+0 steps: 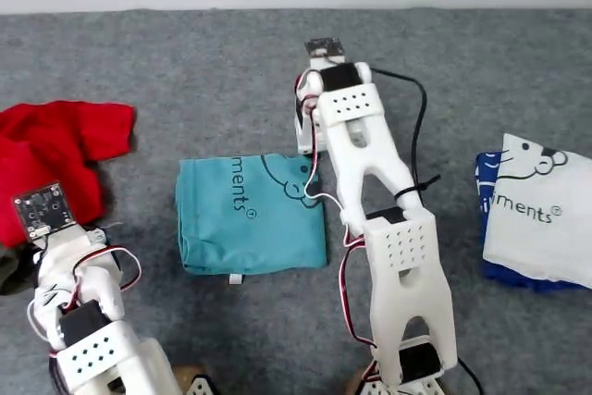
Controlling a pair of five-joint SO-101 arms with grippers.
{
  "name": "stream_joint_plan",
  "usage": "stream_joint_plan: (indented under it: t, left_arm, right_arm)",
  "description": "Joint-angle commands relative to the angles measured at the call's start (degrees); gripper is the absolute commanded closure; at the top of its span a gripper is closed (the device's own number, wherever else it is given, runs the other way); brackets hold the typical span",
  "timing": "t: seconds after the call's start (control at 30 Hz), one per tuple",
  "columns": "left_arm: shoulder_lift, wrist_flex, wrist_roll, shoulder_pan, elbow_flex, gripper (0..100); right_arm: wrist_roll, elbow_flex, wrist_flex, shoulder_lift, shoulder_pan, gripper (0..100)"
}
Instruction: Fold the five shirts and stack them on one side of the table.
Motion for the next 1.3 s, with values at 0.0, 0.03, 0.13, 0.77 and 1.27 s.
stream_joint_plan:
  t: [0.0, 0.03, 0.13, 0.77, 1.27]
  left_arm:
    - [-1.05, -1.32, 0.09, 0.18, -0.48, 98]
    - [-1.05, -1.32, 0.09, 0.18, -0.48, 98]
    - [-1.05, -1.32, 0.09, 0.26, -0.48, 98]
    - [-1.05, -1.32, 0.09, 0.26, -0.48, 98]
    - [-1.05, -1.32, 0.09, 0.26, -0.48, 98]
  right_arm:
    - [-0.62, -6.86, 6.9, -2.86, -0.31, 72.4]
    - [-0.62, -6.51, 6.9, -3.47, -0.31, 72.4]
    - [-0.53, -2.64, 6.81, -8.48, -1.1, 72.3]
    - [-7.65, 25.58, 6.11, -17.8, -13.41, 53.4]
    - [-7.21, 25.23, 4.35, -0.31, -13.58, 87.1]
